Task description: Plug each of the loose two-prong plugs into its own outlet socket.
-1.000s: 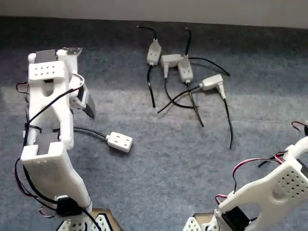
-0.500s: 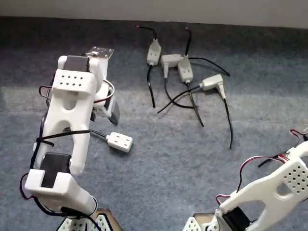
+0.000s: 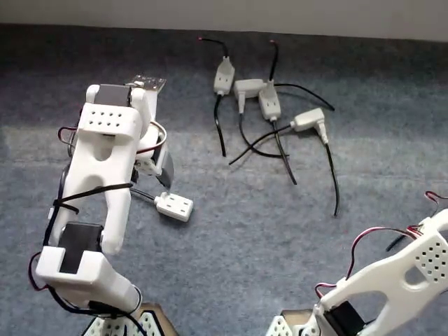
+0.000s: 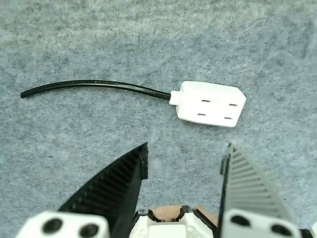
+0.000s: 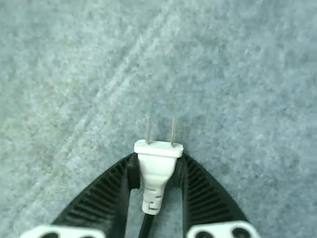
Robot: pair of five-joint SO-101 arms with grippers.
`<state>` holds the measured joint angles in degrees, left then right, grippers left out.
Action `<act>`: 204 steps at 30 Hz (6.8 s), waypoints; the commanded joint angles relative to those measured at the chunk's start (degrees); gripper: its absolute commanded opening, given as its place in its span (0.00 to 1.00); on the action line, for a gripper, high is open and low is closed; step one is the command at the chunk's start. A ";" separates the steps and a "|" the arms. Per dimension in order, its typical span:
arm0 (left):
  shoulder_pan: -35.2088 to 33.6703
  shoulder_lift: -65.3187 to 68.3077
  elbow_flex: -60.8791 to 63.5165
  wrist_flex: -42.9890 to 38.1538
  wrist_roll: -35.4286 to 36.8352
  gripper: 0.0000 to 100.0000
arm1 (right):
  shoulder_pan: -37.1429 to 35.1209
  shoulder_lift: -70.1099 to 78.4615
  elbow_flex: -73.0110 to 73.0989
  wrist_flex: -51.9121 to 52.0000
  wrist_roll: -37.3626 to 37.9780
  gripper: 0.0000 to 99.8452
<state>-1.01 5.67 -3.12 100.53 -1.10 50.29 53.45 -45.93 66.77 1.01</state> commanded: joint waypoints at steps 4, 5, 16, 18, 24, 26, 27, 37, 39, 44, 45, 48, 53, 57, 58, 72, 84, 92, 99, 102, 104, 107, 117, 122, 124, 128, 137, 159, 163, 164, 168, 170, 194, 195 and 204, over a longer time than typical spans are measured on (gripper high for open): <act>-8.75 -2.51 -3.82 0.70 0.26 0.25 | -8.22 -1.36 -13.67 17.19 0.62 0.01; -10.68 -2.51 -4.79 0.70 0.18 0.25 | -10.15 -1.36 -16.04 20.97 0.62 0.01; -33.27 -1.89 -6.20 0.35 -10.46 0.25 | -35.30 -1.36 -34.33 34.33 -12.66 0.01; -36.70 -1.89 -6.20 0.35 -11.34 0.25 | -42.07 -1.36 -35.12 34.33 -13.63 0.01; -43.38 -1.80 -4.35 -0.44 -15.38 0.25 | -64.75 -1.19 -35.74 33.36 -18.29 0.01; -44.53 -1.80 -2.07 -2.73 -16.35 0.25 | -71.25 -0.84 -35.38 30.37 -21.19 0.01; -45.14 -1.80 -0.75 -4.31 -16.35 0.25 | -74.07 -0.84 -35.30 28.44 -22.68 0.01; -49.10 -1.80 8.92 -14.95 -17.85 0.25 | -88.40 2.68 -28.09 7.16 -34.64 0.01; -49.01 -1.80 10.15 -14.95 -21.10 0.25 | -88.31 3.91 -23.96 2.24 -35.60 0.01; -48.57 -1.80 10.95 -15.12 -21.80 0.25 | -85.49 5.85 -19.38 -2.15 -35.78 0.06; -48.48 -1.80 10.77 -15.12 -21.80 0.25 | -85.41 5.85 -19.38 -2.15 -35.87 0.09; -47.08 -1.98 10.59 -15.12 -21.80 0.25 | -85.85 4.97 -19.38 -2.07 -35.87 0.20; -45.58 -2.42 10.07 -15.12 -21.71 0.25 | -86.99 2.77 -19.38 -1.63 -35.87 0.25; -45.49 -2.42 6.46 -15.12 -21.71 0.25 | -86.02 0.04 -19.38 -1.54 -35.69 0.25; -45.05 -2.42 4.88 -15.12 -21.71 0.25 | -84.53 -1.36 -19.38 -1.01 -35.69 0.25; -9.71 2.95 -19.21 -11.52 -10.20 0.33 | -61.23 -17.19 -30.02 12.00 -35.78 0.25; -4.62 42.33 -56.40 -12.92 -19.69 0.33 | -52.35 -17.10 -31.16 11.65 -35.87 0.25; 2.51 54.64 -74.86 -4.57 -19.60 0.33 | -52.44 -17.10 -31.16 11.65 -35.87 0.25; 3.12 59.12 -82.77 -1.76 -15.82 0.26 | -52.62 -17.10 -31.16 11.56 -35.87 0.25; 1.45 59.65 -83.30 -1.67 -15.47 0.24 | -52.62 -17.01 -31.08 10.51 -35.87 0.25; -0.31 59.65 -83.12 -1.58 -12.92 0.24 | -52.62 -16.57 -31.08 10.42 -35.87 0.25; -2.51 59.82 -82.95 -1.23 -9.58 0.24 | -52.70 -14.64 -31.60 10.42 -35.87 0.25; -0.04 66.07 -83.38 -1.67 -4.13 0.24 | -53.76 -13.85 -31.60 10.42 -35.96 0.25; 0.04 66.51 -83.38 -2.99 3.60 0.24 | -53.93 -13.85 -31.60 10.59 -35.96 0.25; 0.04 66.51 -83.38 -3.87 3.78 0.24 | -53.93 -13.85 -31.60 10.59 -35.96 0.25; 0.04 66.51 -83.38 -5.63 3.87 0.24 | -53.93 -13.85 -31.60 10.68 -35.96 0.25; 0.48 66.68 -83.03 -7.82 3.96 0.24 | -53.93 -13.85 -31.60 10.68 -35.96 0.25; 1.27 70.29 -83.47 -8.97 1.93 0.23 | -53.93 -13.85 -31.60 10.68 -35.96 0.25; 1.45 70.29 -83.47 -8.70 0.79 0.18 | -53.93 -13.85 -31.60 10.68 -35.96 0.25; 1.36 70.29 -83.47 -8.70 0.79 0.16 | -53.93 -13.85 -31.60 10.68 -35.96 0.25; 1.19 70.29 -83.38 -8.62 0.79 0.12 | -53.93 -13.85 -31.60 10.68 -35.96 0.25; 1.19 70.29 -83.38 -8.53 0.79 0.12 | -53.93 -13.85 -31.60 10.59 -35.96 0.25; 0.57 70.55 -83.38 -4.22 -11.96 0.20 | -53.93 -13.85 -31.60 10.51 -35.96 0.25; 1.10 70.55 -83.38 -4.22 -11.78 0.20 | -53.93 -13.85 -31.60 10.51 -35.96 0.25; 1.54 70.64 -83.12 -4.22 -6.95 0.20 | -53.93 -13.85 -31.60 10.51 -35.96 0.25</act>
<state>0.04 76.18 -85.76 95.43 -9.01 -2.99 40.35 -74.42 78.29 -34.42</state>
